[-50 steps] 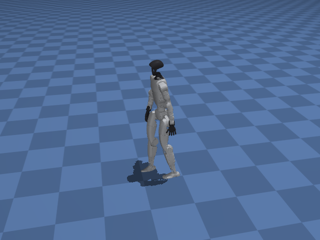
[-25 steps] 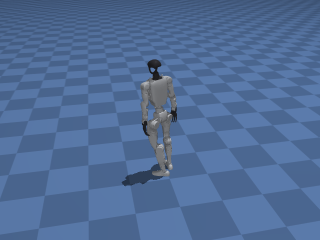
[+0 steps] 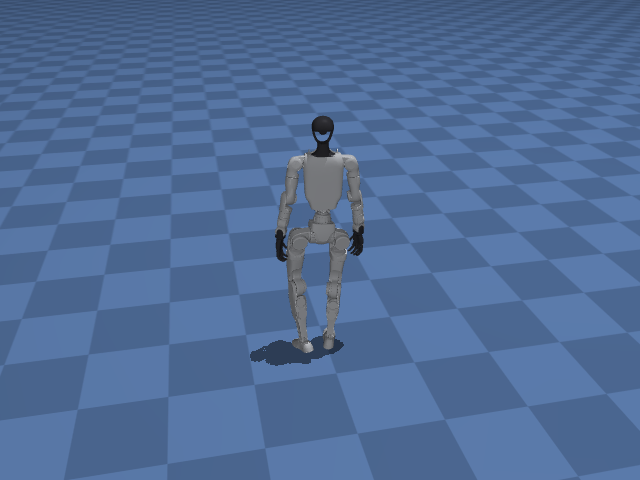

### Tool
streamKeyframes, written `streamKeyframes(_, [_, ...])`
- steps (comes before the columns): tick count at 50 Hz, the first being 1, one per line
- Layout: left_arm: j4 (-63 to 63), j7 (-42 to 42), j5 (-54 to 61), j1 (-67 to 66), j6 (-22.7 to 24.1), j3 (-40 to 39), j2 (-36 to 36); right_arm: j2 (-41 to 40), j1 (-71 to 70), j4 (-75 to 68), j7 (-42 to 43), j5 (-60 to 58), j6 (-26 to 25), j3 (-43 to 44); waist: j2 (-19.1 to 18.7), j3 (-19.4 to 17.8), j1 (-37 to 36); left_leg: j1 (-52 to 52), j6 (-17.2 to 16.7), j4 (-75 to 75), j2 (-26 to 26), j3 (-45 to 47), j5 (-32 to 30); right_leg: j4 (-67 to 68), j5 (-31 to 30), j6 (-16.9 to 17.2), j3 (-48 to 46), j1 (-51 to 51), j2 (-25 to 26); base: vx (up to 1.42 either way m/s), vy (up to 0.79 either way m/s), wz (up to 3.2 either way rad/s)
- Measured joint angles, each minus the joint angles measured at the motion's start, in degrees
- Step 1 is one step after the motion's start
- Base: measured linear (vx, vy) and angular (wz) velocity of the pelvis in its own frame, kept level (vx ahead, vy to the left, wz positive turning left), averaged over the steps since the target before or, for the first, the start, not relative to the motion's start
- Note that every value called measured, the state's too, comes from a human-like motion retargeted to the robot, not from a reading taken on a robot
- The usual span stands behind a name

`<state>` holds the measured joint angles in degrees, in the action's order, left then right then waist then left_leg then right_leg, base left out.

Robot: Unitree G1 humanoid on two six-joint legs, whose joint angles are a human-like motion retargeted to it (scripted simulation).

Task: Walk

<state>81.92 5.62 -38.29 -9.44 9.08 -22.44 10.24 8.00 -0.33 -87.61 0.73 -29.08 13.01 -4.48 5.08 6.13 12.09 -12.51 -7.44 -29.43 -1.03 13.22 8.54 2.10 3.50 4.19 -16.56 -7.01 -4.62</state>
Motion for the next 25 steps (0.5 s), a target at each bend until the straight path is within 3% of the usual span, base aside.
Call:
streamKeyframes(3, [-0.18,-0.03,-0.93,-0.95,0.03,-0.22,0.22,-0.95,-1.13,0.9,0.18,0.2,0.66,-0.82,0.24,-0.1,-0.4,-2.29,4.58,2.35,0.96,-0.67,0.45,-0.35,0.15,0.24,0.95,0.89,0.06,0.19,0.01,-0.72])
streamKeyframes(10, [0.18,-0.48,-2.48,-3.23,-0.46,-0.76,1.01,-2.38,-2.53,2.87,0.67,0.22,2.03,-2.34,0.04,-1.71,-0.58,-3.84,9.59,13.51,-1.28,-13.42,-1.78,-0.28,1.98,-0.38,3.97,4.42,0.92,0.2,0.08,-0.59])
streamKeyframes(13, [0.98,-0.74,-2.54,-4.05,-0.76,-1.31,0.92,-2.19,-2.36,3.27,0.7,-0.14,2.03,-2.47,-0.54,-2.05,-1.68,-2.69,8.09,17.43,-1.11,-15.24,-4.64,-0.58,3.32,-0.78,5.2,6.54,1.61,0.25,0.16,-0.71])
streamKeyframes(20, [2.47,-1.09,-2.34,-4.63,-1.55,-2.19,0.89,-0.41,0.13,3.38,-0.13,1.07,1.53,-1.61,-1.6,-1.06,-1.41,0.1,9.24,16.75,-2.82,-12.27,1.84,1.45,7.19,-2.02,5.31,8.64,1.0,0.29,0.25,-0.37])
streamKeyframes(25, [5.4,-3.58,0.13,-2.15,-2.6,-1.27,2.47,1.3,2.23,3.99,-1.59,1.1,1.25,-2.03,-2.56,-0.4,-2.33,2.44,7.6,20.36,-1.62,-10.45,6.13,11.18,0.86,0.05,8.76,4.48,2.29,0.17,0.19,-0.86])
